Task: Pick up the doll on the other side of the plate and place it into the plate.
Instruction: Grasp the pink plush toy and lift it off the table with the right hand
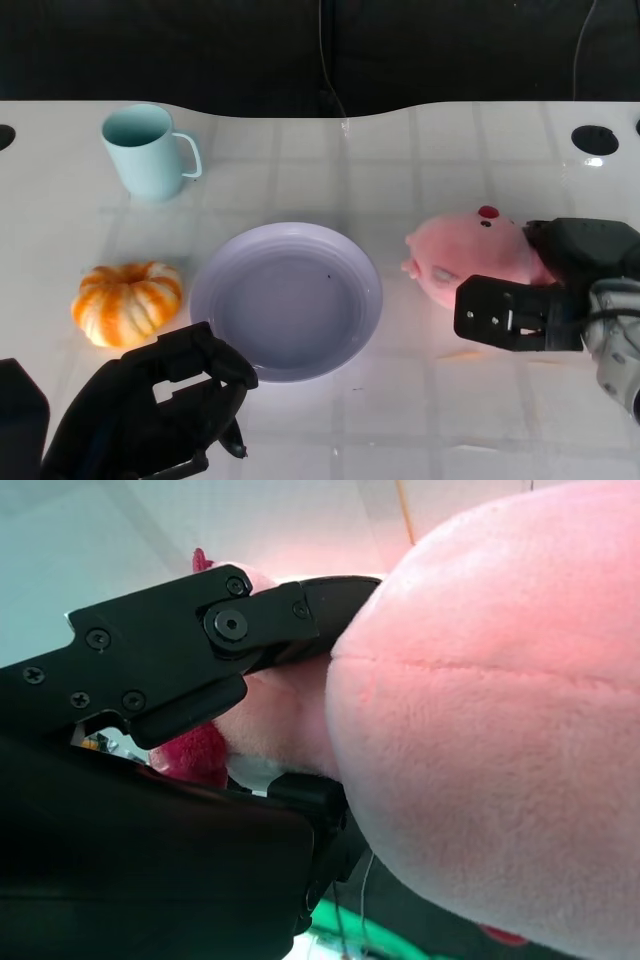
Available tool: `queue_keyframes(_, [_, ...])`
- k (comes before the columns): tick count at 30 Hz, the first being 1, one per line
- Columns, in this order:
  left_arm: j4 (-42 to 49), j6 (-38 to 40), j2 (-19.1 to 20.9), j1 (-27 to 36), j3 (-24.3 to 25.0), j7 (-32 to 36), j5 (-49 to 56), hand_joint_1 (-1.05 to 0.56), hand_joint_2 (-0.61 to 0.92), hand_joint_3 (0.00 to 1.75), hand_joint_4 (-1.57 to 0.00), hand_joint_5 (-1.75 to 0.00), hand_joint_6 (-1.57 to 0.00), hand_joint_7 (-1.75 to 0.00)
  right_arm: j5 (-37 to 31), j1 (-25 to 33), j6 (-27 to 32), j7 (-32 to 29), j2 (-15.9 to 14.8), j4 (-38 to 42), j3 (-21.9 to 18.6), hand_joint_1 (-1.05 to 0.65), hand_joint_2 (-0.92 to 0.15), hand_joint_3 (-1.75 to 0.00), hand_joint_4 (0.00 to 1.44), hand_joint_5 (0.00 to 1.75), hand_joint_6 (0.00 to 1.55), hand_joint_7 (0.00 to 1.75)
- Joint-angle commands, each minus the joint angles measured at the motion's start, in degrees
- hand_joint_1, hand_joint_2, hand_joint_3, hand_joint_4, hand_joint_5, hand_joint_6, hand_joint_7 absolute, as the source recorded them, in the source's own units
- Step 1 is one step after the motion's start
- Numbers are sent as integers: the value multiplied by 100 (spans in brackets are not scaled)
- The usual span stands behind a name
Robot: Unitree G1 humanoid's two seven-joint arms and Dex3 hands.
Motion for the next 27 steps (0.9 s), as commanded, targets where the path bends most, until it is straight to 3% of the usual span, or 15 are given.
queue_keyframes(1, [-51,20,94,-3,52,29,-44,-43,78,69,-64,-173,-71,-128,100,359,-97,-404,-97,-40,-67,-36,-92,-26,78,131,120,12])
queue_keyframes(2, [-45,20,94,-7,56,22,-52,-43,78,69,-64,-174,-71,-128,118,389,-137,-520,-118,-69,-81,-34,-92,-22,79,140,117,28])
queue_keyframes(3, [-30,8,96,-13,59,12,-52,-43,77,69,-64,-174,-70,-129,164,432,-178,-629,-145,-140,-135,-34,-92,-21,79,143,105,55])
queue_keyframes(5, [14,-58,111,-23,59,-33,-35,-43,77,69,-64,-174,-70,-129,232,528,-302,-872,-207,-320,-251,-30,-92,-17,78,158,90,92])
queue_keyframes(8, [32,-81,124,-27,57,-32,-5,-44,77,69,-64,-174,-69,-130,290,635,-443,-1186,-274,-556,-362,-28,-92,-13,79,172,76,129])
queue_keyframes(12, [68,-75,128,-50,68,-39,-26,-43,78,69,-64,-175,-69,-131,511,763,-781,-1615,-305,-912,-664,-22,-90,-10,86,174,80,139])
queue_keyframes(15, [81,-54,125,-62,73,-28,-35,-42,78,70,-64,-174,-69,-131,635,821,-869,-1678,-294,-1177,-836,-21,-87,-18,90,175,78,154])
queue_keyframes(16, [81,-41,124,-65,75,-22,-41,-42,77,70,-64,-174,-70,-131,669,839,-881,-1683,-287,-1273,-889,-21,-80,-33,90,175,77,157])
queue_keyframes(17, [83,-32,124,-68,78,-20,-47,-42,77,71,-64,-174,-70,-131,692,855,-879,-1684,-279,-1362,-935,-21,-63,-67,90,175,79,153])
queue_keyframes(20, [95,-56,129,-73,71,-14,-18,-42,76,72,-64,-174,-70,-131,755,895,-800,-1676,-247,-1647,-1063,-22,-44,-105,91,175,79,155])
queue_keyframes(27, [59,15,126,-68,60,25,-37,-42,75,74,-63,-175,-70,-131,821,933,-817,-1717,-236,-2167,-1294,-18,-30,-133,96,175,77,171])
